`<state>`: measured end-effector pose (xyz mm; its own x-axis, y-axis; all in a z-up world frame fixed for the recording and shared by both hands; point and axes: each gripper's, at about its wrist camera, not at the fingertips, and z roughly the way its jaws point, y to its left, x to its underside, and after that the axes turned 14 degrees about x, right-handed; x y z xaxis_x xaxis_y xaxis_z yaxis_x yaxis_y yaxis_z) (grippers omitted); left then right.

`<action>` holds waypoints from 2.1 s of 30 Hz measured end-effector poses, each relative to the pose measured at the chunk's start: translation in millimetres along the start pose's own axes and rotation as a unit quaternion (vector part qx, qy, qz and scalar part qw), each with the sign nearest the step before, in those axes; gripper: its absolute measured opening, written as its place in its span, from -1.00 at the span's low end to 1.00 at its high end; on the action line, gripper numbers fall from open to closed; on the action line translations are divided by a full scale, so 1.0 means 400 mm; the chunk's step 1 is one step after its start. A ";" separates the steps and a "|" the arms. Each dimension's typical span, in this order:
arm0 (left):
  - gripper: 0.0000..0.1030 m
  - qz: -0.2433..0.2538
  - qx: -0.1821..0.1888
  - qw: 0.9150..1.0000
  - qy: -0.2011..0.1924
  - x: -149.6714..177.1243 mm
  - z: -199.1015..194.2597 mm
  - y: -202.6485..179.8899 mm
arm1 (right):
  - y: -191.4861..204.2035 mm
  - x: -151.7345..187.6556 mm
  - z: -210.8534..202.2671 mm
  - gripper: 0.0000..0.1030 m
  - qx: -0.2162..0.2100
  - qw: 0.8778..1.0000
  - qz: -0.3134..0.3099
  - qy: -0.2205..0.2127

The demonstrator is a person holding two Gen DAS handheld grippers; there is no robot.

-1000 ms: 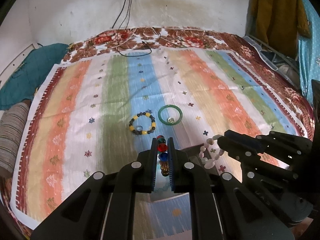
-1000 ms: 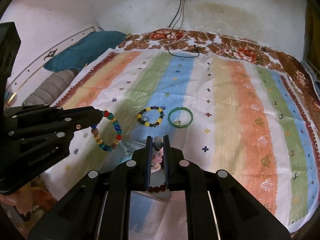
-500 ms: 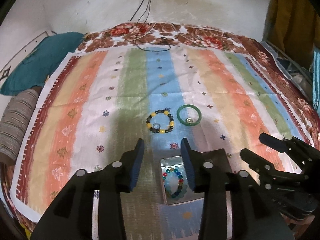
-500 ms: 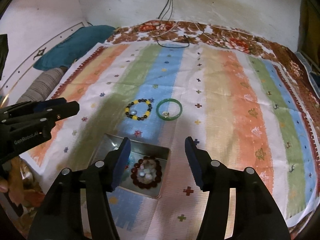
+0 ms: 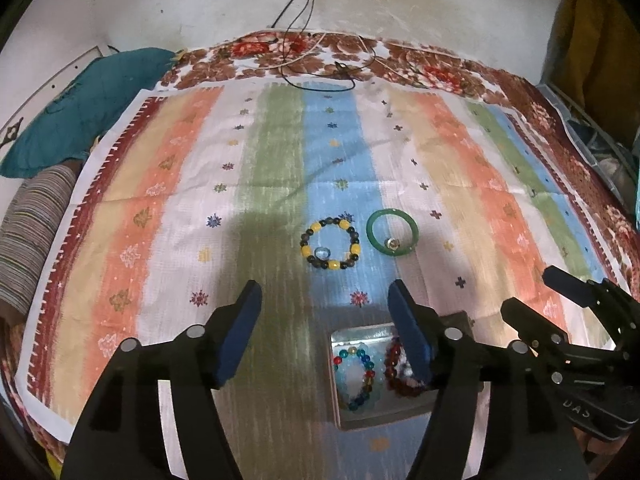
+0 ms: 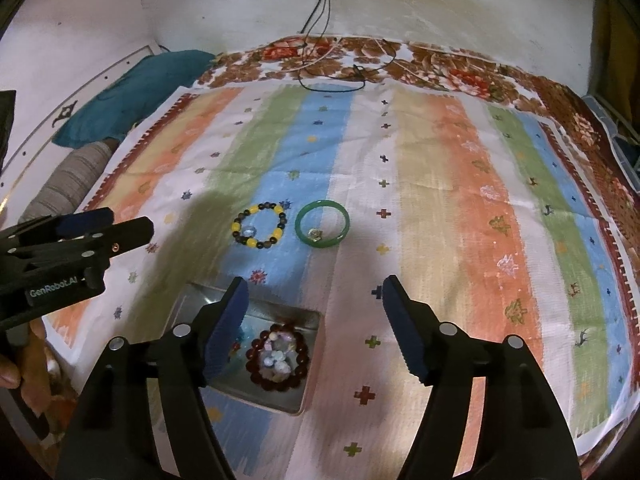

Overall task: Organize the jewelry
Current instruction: 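Move both tools toward the yellow-black bracelet and the green bangle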

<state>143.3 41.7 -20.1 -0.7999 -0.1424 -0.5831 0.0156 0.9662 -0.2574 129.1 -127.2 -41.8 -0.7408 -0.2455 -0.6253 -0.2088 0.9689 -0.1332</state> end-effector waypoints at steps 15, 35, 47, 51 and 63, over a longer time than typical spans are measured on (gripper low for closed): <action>0.59 -0.032 0.002 0.999 0.006 -0.037 0.063 0.063 | -0.024 -0.048 0.070 0.71 0.005 1.000 0.021 0.013; 0.63 -0.055 -0.005 0.998 0.021 -0.084 0.165 0.112 | -0.015 -0.094 0.179 0.76 0.029 0.999 0.007 0.035; 0.63 -0.054 -0.013 0.998 0.038 -0.094 0.223 0.135 | -0.015 -0.118 0.226 0.76 0.038 0.998 0.012 0.044; 0.63 -0.050 -0.015 0.998 0.043 -0.098 0.239 0.135 | -0.013 -0.121 0.244 0.76 0.041 0.998 0.010 0.048; 0.63 -0.045 -0.023 0.997 0.061 -0.104 0.296 0.155 | -0.011 -0.125 0.310 0.76 0.053 0.996 0.008 0.065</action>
<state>248.6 82.1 -103.1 -0.8642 -0.2047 -0.4597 -0.0848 0.9597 -0.2680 246.3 -115.1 -105.2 -0.8213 -0.2245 -0.5245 -0.1325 0.9692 -0.2075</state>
